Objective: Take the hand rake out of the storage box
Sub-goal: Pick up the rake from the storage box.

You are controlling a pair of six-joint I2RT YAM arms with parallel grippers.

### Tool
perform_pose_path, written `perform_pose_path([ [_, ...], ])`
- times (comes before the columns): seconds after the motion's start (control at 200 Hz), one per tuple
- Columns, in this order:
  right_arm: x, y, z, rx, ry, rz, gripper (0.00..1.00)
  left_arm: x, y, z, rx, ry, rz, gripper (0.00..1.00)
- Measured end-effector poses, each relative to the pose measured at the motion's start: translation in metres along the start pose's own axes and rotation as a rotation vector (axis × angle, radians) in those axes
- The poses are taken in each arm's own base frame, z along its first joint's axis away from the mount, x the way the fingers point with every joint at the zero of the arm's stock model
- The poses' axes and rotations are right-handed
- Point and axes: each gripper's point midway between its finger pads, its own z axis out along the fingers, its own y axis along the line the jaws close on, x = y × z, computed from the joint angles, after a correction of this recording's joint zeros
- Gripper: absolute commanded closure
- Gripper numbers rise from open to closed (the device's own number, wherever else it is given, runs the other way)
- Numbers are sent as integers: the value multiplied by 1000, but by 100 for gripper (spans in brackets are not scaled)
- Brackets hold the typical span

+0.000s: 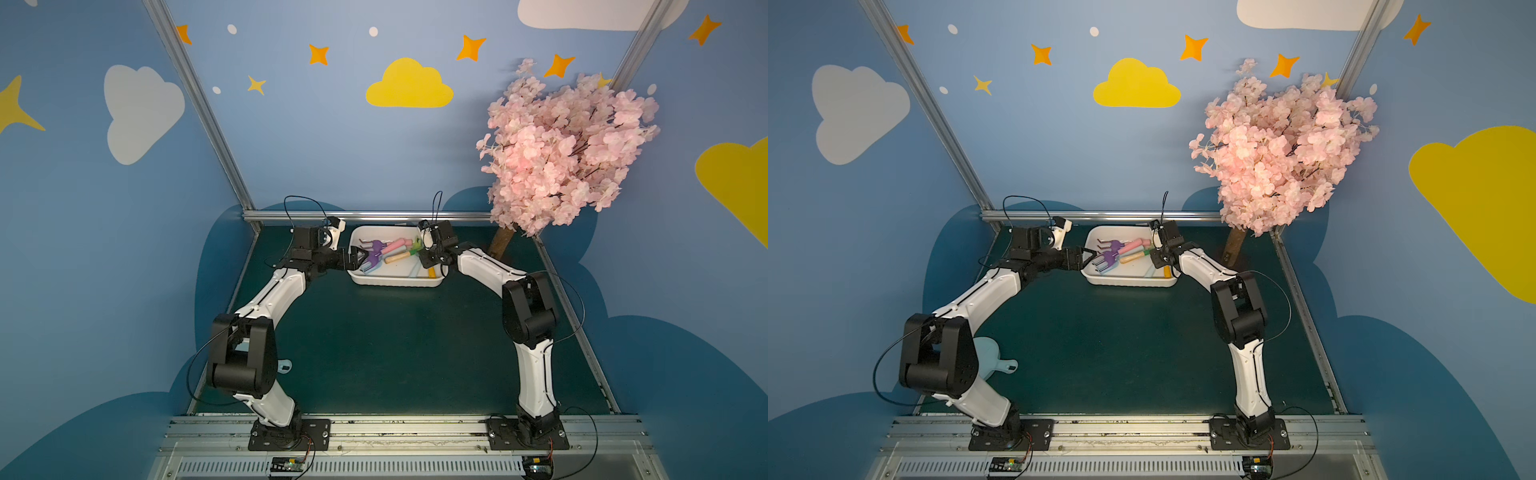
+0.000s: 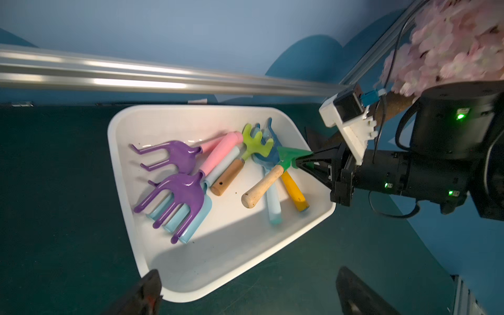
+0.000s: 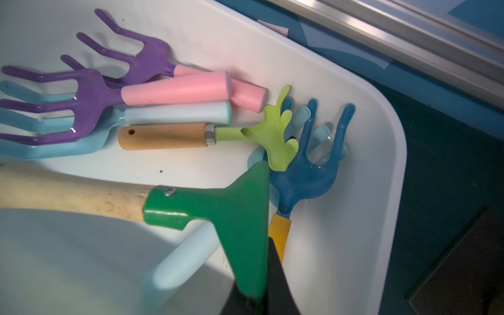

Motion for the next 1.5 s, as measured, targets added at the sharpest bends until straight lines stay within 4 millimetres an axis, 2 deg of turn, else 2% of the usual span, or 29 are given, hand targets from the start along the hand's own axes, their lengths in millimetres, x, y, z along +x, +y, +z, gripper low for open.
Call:
perform_pose_path([
  [0.15, 15, 11, -14, -63, -5, -20, 100, 4, -15, 18, 34, 79, 118, 0],
  [0.295, 3, 17, -33, -104, -42, -37, 100, 10, -41, 37, 23, 142, 308, 2],
  [0.415, -1, 21, -46, -134, -27, -32, 100, 29, -70, 53, 21, 184, 490, 2],
  [0.516, -1, 22, -56, -152, 26, -2, 100, 54, -83, 65, 9, 216, 612, 4],
  [0.591, 2, 24, -65, -175, 82, 26, 100, 73, -82, 70, -23, 243, 688, 10],
  [0.671, 5, 27, -75, -211, 157, 50, 100, 82, -79, 75, -62, 249, 763, 19],
  [0.806, 12, 34, -82, -265, 266, 94, 100, 74, -76, 80, -151, 215, 867, 28],
  [0.946, 37, 42, -87, -301, 378, 133, 100, 65, -81, 87, -220, 173, 959, 32],
  [1.026, 46, 44, -91, -312, 419, 147, 100, 66, -82, 94, -245, 167, 996, 33],
  [1.161, 53, 48, -95, -330, 454, 166, 100, 73, -76, 104, -271, 188, 1040, 42],
  [1.422, 57, 47, -97, -338, 475, 186, 100, 83, -79, 111, -264, 214, 1095, 75],
  [1.502, 54, 43, -95, -330, 463, 169, 100, 93, -83, 113, -233, 243, 1137, 83],
])
